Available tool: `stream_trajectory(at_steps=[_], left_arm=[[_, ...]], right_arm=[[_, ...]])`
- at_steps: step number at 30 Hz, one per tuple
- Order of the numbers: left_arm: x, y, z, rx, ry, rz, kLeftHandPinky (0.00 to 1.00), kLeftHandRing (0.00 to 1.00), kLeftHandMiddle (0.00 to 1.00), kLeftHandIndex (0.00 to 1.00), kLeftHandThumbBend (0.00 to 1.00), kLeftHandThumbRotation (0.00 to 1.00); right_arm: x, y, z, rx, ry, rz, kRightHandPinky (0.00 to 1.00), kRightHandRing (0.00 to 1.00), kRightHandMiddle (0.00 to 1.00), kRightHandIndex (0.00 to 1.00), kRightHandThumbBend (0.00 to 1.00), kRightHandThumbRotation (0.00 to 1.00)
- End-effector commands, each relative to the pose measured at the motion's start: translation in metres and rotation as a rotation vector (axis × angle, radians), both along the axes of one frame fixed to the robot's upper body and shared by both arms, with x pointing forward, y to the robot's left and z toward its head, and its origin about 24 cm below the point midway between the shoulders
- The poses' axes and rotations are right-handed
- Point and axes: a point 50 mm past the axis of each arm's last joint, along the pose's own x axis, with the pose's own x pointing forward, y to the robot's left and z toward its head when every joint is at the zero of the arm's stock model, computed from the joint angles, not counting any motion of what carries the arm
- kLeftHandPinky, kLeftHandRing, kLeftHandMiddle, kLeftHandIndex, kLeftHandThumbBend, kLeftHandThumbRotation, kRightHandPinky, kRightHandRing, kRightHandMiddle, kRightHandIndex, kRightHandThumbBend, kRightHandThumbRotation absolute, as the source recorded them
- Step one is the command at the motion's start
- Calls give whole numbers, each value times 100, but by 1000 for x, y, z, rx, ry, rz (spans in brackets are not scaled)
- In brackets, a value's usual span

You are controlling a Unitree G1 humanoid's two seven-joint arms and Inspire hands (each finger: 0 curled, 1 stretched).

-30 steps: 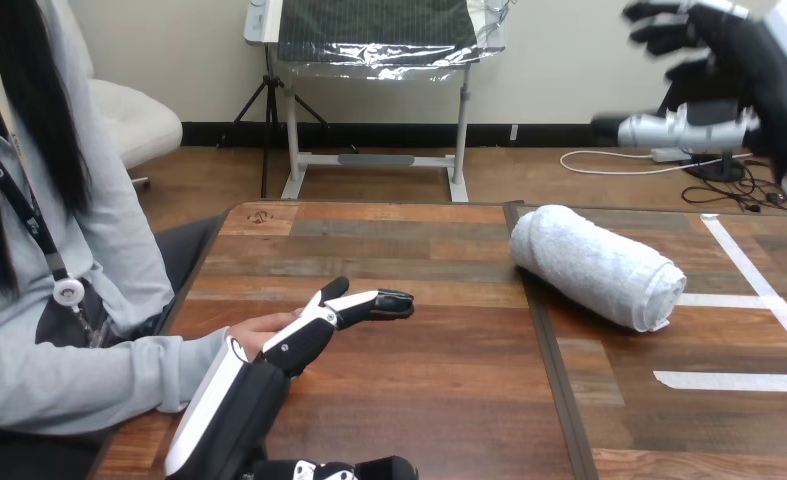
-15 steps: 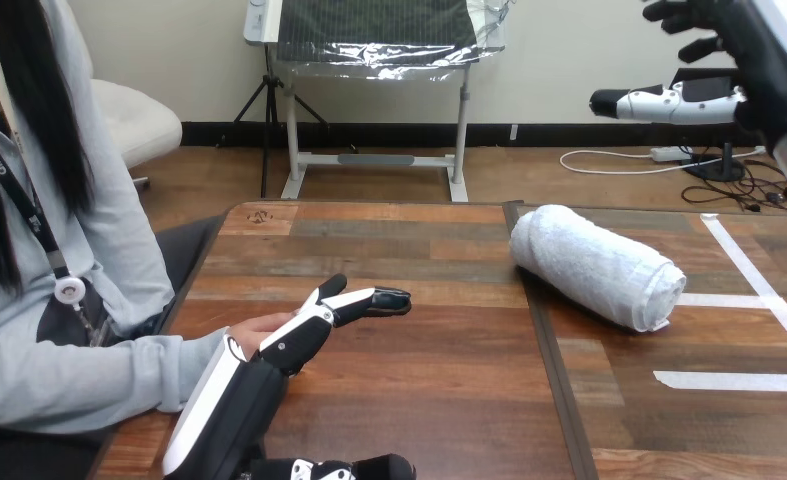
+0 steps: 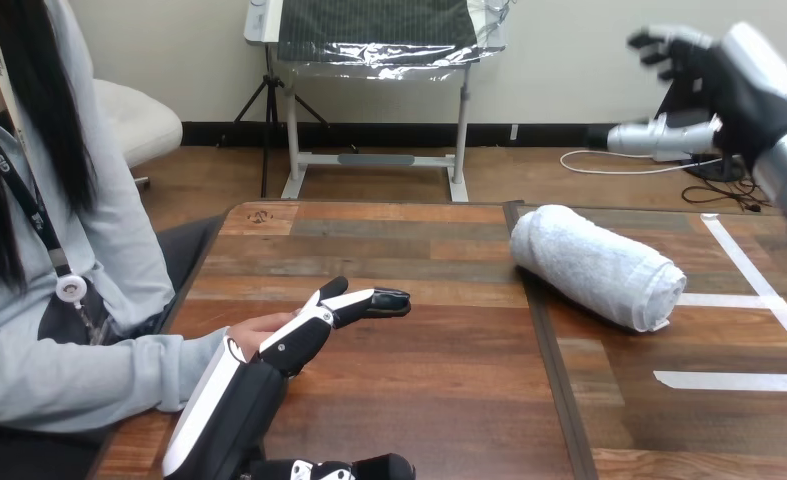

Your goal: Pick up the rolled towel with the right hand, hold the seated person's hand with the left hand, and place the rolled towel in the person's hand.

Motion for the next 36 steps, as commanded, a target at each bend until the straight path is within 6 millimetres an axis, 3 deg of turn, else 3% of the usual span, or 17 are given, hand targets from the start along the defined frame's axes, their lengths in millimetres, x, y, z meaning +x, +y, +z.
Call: stream_trajectory(at_steps=[1,13,22,36], left_arm=[[9,-3,11,-25,-79,-23,96,81,78,77,84,55],[4,-3,12,-26,-80,-13,96,80,77,77,85,55],[-1,-1,13,-23,-83,0,98,80,76,76,89,56],[-10,2,16,-17,-77,7,98,80,76,77,89,57]], right_arm=[[24,23,25,-39,-14,-32,71,84,88,89,100,41],[27,31,2,-163,144,-96,75,90,93,93,100,50],[26,35,-15,-250,231,-125,73,91,92,94,100,53],[20,41,-39,-359,350,-133,77,96,95,97,100,57]])
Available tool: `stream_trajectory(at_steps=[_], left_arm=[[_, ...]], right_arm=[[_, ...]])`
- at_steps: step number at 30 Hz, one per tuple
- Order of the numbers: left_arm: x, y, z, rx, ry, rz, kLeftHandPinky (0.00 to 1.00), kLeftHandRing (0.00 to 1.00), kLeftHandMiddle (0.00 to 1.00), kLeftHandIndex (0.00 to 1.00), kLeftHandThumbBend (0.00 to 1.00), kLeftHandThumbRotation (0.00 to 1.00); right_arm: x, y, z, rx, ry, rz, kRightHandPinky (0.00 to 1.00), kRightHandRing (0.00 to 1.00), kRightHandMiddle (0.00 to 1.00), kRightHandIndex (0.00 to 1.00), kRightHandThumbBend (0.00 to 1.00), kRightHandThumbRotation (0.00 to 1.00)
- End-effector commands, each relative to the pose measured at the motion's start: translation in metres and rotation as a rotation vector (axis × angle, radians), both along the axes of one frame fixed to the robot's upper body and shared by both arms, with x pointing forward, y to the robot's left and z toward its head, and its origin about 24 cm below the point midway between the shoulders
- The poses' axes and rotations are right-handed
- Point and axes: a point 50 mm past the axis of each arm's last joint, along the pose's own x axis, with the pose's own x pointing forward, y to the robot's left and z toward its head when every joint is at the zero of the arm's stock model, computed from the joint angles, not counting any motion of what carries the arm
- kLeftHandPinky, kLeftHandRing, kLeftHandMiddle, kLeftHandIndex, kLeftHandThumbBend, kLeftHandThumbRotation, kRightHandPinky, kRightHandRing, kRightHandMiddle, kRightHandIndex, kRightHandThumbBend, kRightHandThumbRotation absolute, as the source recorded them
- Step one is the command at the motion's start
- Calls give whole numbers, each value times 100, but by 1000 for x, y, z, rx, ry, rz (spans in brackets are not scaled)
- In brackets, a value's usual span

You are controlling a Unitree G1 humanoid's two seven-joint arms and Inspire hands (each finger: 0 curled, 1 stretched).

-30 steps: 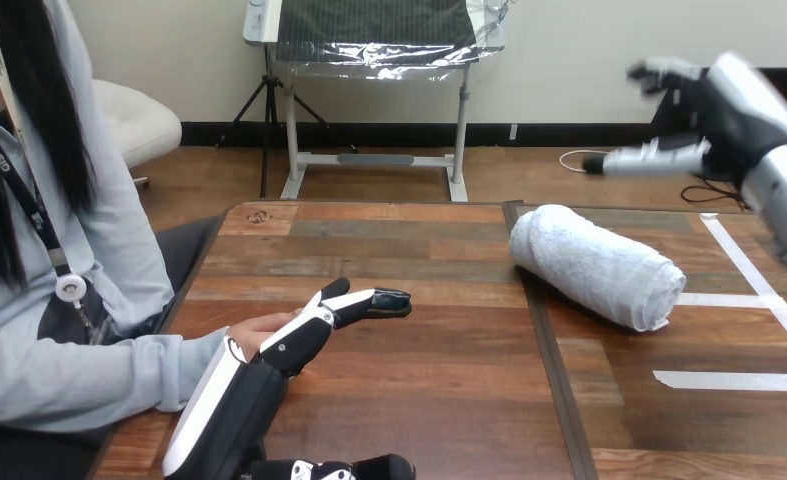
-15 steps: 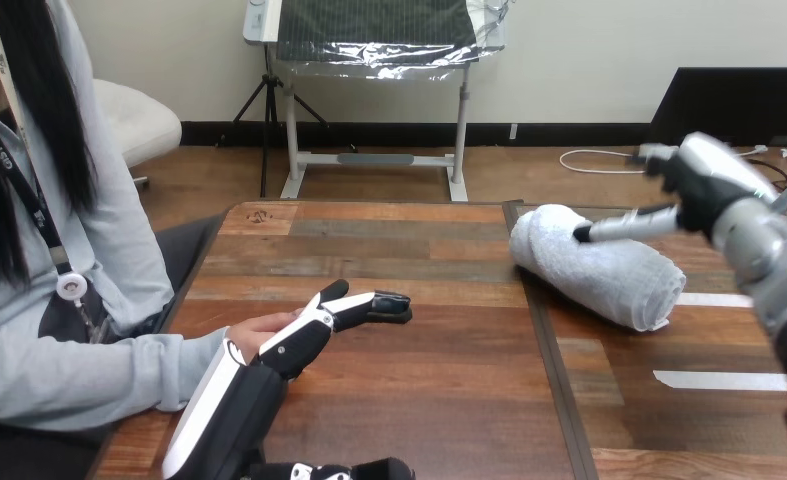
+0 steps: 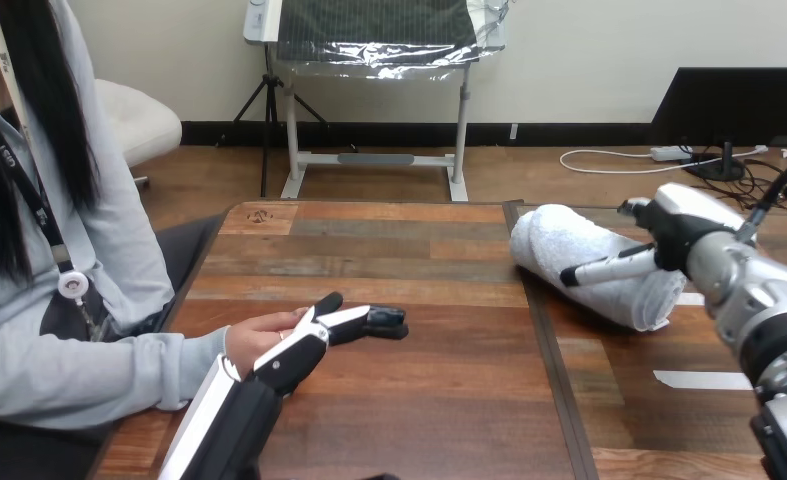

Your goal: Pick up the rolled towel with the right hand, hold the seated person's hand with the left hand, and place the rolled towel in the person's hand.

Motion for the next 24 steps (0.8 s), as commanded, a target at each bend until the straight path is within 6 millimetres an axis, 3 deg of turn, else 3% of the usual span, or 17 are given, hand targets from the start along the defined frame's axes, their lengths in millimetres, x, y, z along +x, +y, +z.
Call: stream_trajectory(at_steps=[1,15,24], left_arm=[[2,1,19,-15,-105,-6,98,80,76,77,89,57],[-9,4,21,-6,-94,-11,99,81,77,79,89,56],[-16,6,22,-13,-77,-17,100,83,78,79,90,55]], right_arm=[[24,18,46,-51,-116,48,77,97,95,97,100,57],[15,21,20,-93,-38,47,71,98,96,97,100,58],[8,24,2,-155,17,66,77,99,96,96,100,58]])
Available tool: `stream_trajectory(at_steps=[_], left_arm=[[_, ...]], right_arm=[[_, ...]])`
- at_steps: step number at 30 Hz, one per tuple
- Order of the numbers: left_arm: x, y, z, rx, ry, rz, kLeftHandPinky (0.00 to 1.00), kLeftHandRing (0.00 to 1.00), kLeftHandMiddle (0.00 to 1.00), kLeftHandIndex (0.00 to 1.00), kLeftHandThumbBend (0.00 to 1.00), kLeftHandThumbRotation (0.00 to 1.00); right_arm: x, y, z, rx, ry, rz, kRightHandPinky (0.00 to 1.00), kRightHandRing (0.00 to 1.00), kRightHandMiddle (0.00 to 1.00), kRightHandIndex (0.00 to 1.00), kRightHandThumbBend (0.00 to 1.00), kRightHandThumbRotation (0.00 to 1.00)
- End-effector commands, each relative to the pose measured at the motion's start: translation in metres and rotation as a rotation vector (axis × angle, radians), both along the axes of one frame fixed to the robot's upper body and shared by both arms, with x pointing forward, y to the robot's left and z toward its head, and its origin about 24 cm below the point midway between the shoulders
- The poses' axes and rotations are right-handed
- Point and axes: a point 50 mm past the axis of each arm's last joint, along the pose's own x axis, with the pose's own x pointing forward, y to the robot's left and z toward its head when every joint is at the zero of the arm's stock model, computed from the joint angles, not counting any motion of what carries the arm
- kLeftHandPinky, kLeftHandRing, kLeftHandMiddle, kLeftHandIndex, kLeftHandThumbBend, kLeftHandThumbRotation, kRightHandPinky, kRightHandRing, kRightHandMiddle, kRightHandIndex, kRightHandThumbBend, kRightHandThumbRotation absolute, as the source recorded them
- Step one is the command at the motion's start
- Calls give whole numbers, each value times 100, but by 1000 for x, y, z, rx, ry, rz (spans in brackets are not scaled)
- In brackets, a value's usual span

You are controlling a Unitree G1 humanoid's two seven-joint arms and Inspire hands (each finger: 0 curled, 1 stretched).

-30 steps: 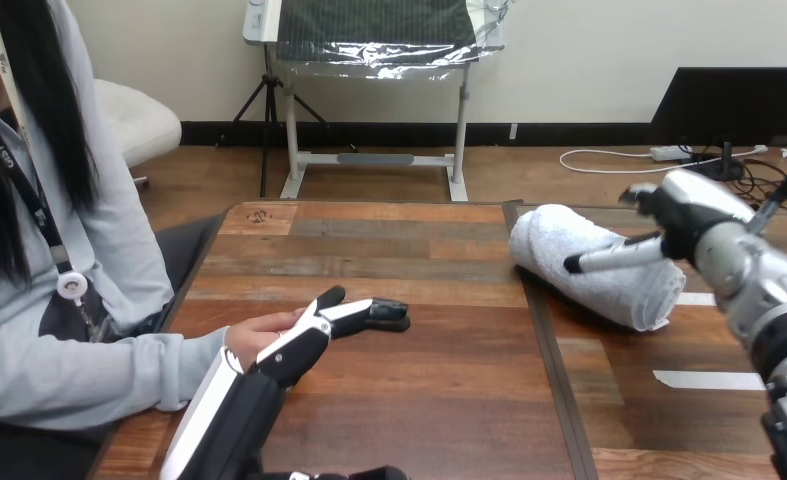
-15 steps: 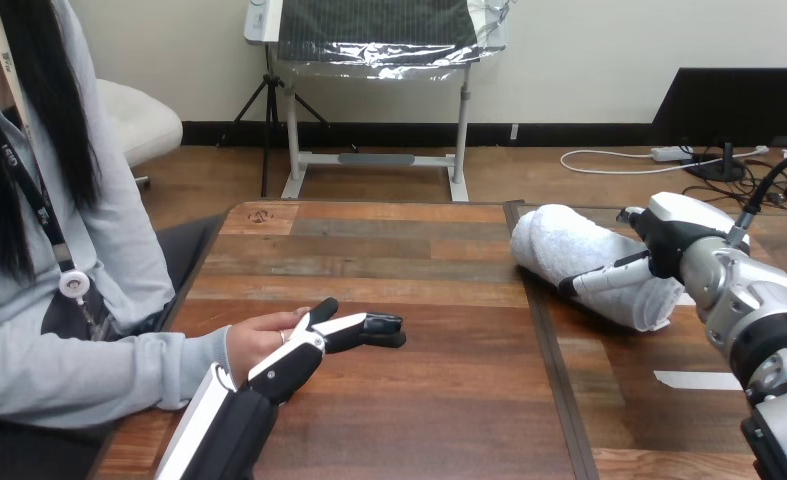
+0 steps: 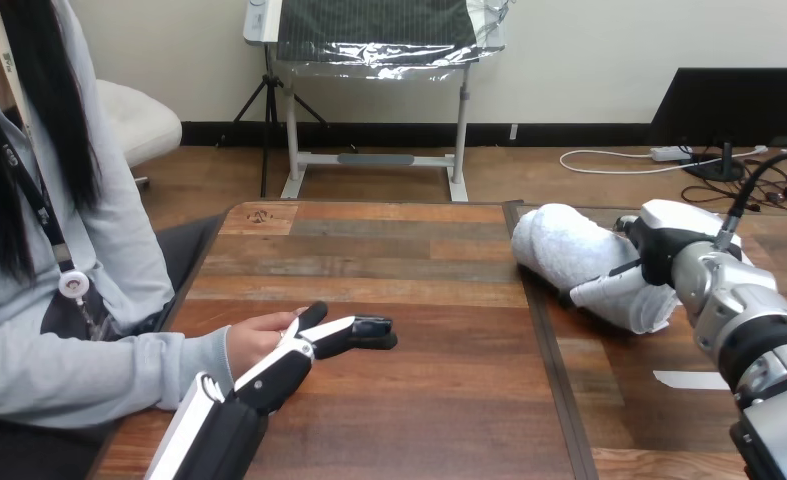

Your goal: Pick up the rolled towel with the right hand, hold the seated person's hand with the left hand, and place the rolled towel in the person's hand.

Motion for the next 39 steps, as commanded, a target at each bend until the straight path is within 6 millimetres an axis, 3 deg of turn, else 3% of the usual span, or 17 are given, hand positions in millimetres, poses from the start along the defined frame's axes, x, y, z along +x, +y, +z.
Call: stream_trajectory(at_steps=[1,7,9,11,17,30,33,35,39], left_arm=[[1,0,15,-7,-75,-23,100,83,78,79,90,55],[-4,2,15,4,-81,-13,100,82,78,78,88,54],[-6,2,16,5,-81,-11,100,82,78,78,87,53],[-7,3,16,5,-80,-11,100,81,78,78,87,53],[-11,4,18,-17,-70,-11,100,81,77,77,88,52],[-19,6,24,-31,-70,-48,100,81,77,77,89,54],[-21,6,25,-32,-67,-50,100,81,78,77,90,53],[-22,6,25,-31,-71,-52,100,81,77,77,89,53],[-23,7,26,-24,-72,-58,100,81,77,77,87,52]], right_arm=[[8,14,9,-31,-42,39,78,97,94,95,100,57],[4,16,0,-11,-35,33,79,93,90,91,100,52],[2,16,-4,-16,-25,36,74,91,88,88,100,51],[1,17,-6,-25,-13,40,63,88,86,86,100,49],[-3,19,-14,-83,8,91,48,82,84,84,99,48],[-11,17,-28,-55,1,97,41,62,70,76,100,38],[-13,16,-29,-26,-13,85,37,58,68,74,100,33],[-13,16,-30,-10,-27,86,38,54,63,66,99,25],[-15,15,-33,-11,-31,79,40,56,62,61,97,14]])
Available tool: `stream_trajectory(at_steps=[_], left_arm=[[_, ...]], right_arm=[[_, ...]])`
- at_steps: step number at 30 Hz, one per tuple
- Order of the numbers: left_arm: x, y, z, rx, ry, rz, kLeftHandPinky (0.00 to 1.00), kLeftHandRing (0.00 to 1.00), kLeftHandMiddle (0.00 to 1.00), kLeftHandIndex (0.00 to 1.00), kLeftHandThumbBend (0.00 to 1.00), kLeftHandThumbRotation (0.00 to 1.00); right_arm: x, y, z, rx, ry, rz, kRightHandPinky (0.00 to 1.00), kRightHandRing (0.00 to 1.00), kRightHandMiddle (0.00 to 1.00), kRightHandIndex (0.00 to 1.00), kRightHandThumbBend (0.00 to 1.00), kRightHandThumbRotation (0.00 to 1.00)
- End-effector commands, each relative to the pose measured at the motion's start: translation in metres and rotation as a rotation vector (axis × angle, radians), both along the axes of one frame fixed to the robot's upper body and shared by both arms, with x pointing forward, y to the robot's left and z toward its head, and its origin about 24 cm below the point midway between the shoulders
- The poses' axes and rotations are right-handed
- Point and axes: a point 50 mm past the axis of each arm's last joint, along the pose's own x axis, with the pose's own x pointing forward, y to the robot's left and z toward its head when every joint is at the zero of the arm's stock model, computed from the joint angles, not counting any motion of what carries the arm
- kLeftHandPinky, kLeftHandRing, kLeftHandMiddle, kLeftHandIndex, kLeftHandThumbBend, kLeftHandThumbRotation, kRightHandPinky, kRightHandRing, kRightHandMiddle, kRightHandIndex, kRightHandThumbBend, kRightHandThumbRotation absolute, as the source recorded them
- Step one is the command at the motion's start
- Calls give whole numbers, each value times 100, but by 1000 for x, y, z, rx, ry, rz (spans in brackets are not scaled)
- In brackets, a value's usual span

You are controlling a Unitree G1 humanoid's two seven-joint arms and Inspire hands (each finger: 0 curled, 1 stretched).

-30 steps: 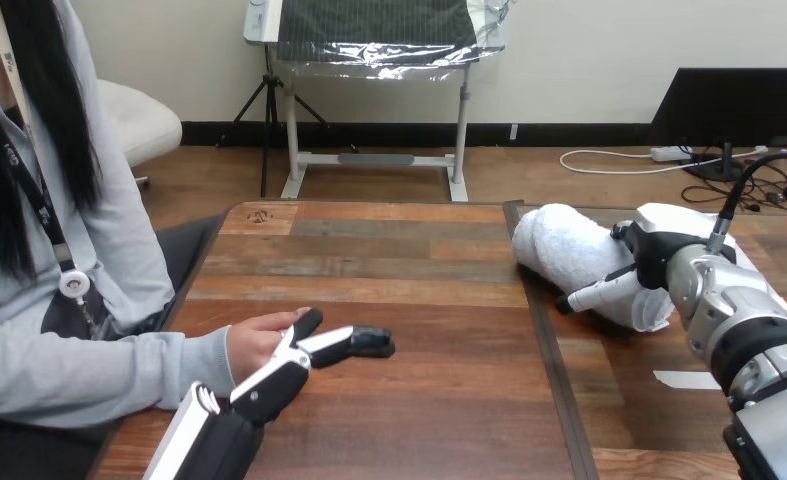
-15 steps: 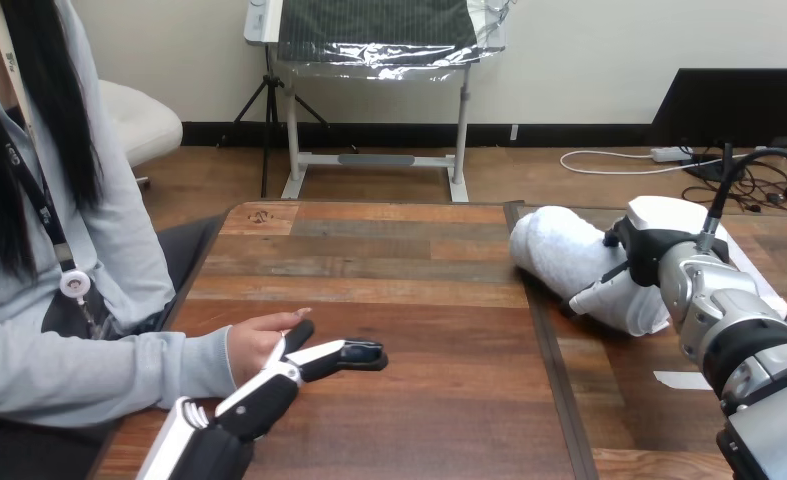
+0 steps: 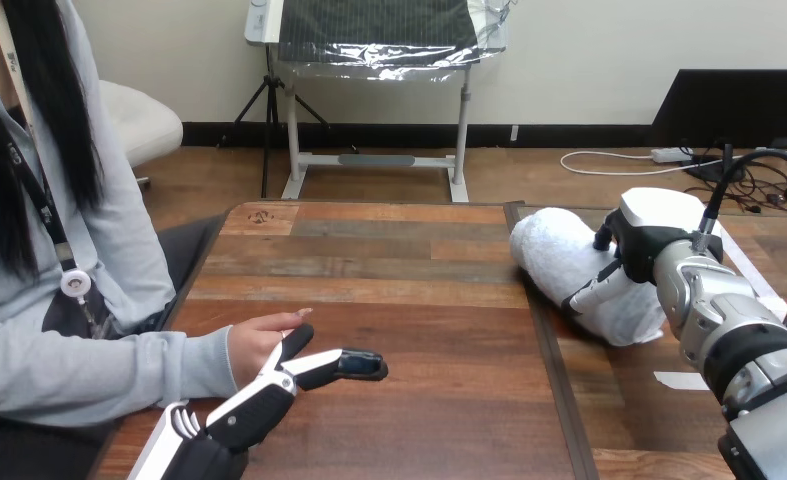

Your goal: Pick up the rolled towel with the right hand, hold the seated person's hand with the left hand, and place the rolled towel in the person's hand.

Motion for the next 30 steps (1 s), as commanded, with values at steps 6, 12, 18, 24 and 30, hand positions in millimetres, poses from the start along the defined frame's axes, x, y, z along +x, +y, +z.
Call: stream_trajectory(at_steps=[6,12,18,24,30], left_arm=[[1,0,14,-16,-72,-25,100,81,77,76,87,52],[-1,0,13,-14,-81,-4,100,80,76,76,87,53],[-2,-1,13,-24,-77,-13,100,81,76,76,86,54],[-3,-1,12,-38,-66,-6,100,81,76,76,86,54],[-2,-2,12,-31,-67,-2,100,81,76,76,86,54]], right_arm=[[-18,0,-31,82,79,-29,44,59,64,56,94,4],[-19,1,-33,109,68,-34,48,61,65,51,96,1],[-20,3,-34,110,65,-27,51,62,65,49,90,0],[-19,5,-34,173,61,-38,46,55,62,50,89,0],[-18,9,-34,177,61,-13,52,60,62,51,90,0]])
